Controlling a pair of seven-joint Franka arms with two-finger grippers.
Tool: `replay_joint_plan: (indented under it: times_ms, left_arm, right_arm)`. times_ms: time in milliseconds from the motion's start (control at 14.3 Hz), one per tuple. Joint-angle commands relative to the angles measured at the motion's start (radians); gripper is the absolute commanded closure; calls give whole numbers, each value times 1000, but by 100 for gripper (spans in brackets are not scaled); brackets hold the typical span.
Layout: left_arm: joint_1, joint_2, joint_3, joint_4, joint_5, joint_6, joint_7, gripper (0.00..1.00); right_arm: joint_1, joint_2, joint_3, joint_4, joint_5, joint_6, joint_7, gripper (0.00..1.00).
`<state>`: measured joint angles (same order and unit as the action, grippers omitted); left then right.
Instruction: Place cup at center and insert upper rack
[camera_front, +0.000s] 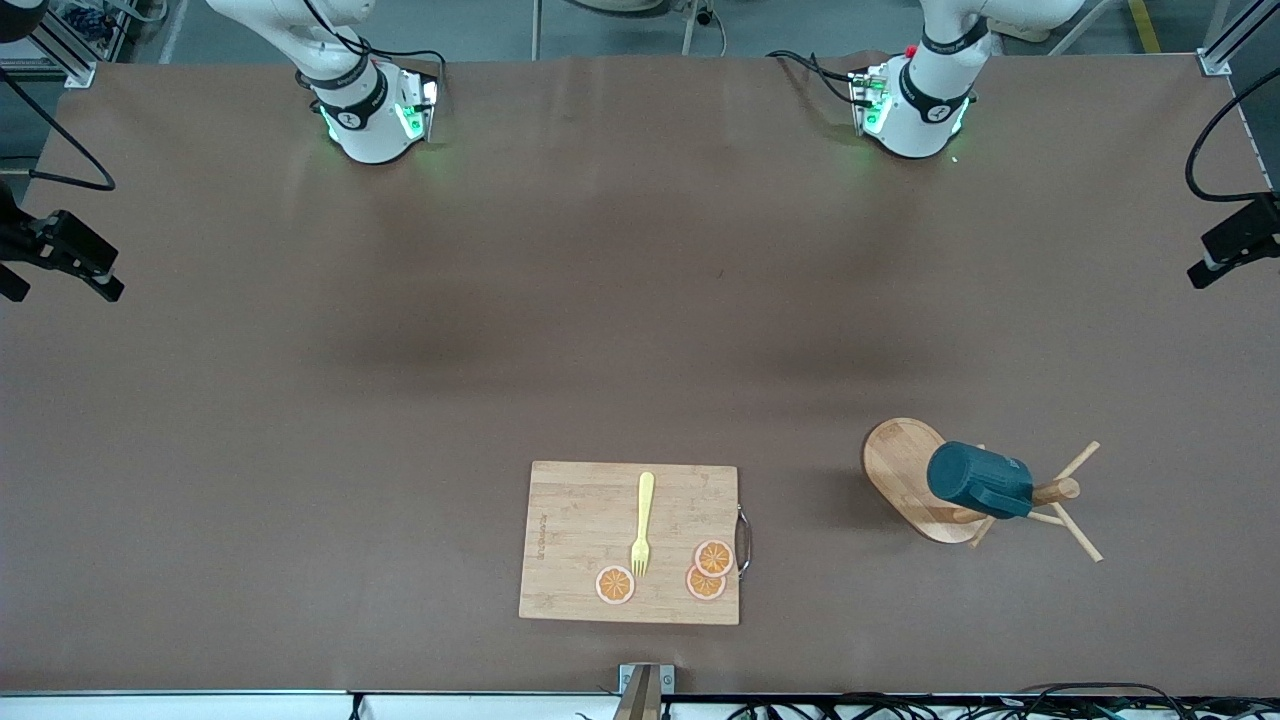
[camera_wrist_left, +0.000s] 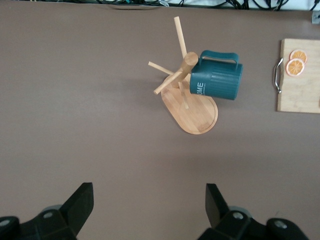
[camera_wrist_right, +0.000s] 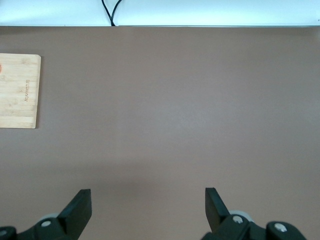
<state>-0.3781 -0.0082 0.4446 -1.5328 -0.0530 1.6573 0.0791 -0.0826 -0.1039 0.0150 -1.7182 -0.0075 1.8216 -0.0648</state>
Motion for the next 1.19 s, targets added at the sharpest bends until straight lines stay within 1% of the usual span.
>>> replay_joint_plan:
  times_ms: [0, 70, 280, 350, 420, 770, 910, 1120]
  left_arm:
    - [195, -16, -207, -1, 27, -14, 11, 1]
    - [253, -18, -268, -1, 27, -14, 11, 0]
    - [359, -32, -364, -3, 25, -19, 14, 0]
    - [419, -36, -427, -3, 24, -21, 16, 0]
    - [451, -38, -452, -6, 16, -21, 17, 0]
    - [427, -36, -442, -4, 12, -25, 27, 0]
    - [375, -38, -379, -3, 12, -27, 27, 0]
    - [347, -44, -356, -4, 12, -27, 27, 0]
  right_arm:
    - [7, -17, -3, -9, -19, -8, -3, 0]
    - [6, -16, -3, -9, -19, -8, -4, 0]
    - [6, -16, -3, -11, -19, -8, -4, 0]
    - [6, -16, -3, -9, -19, -8, -4, 0]
    - [6, -16, -3, -9, -19, -8, -4, 0]
    - [7, -17, -3, -9, -19, -8, -4, 0]
    - [7, -17, -3, -9, -19, -8, -4, 0]
    - [7, -17, -3, -9, -19, -8, -4, 0]
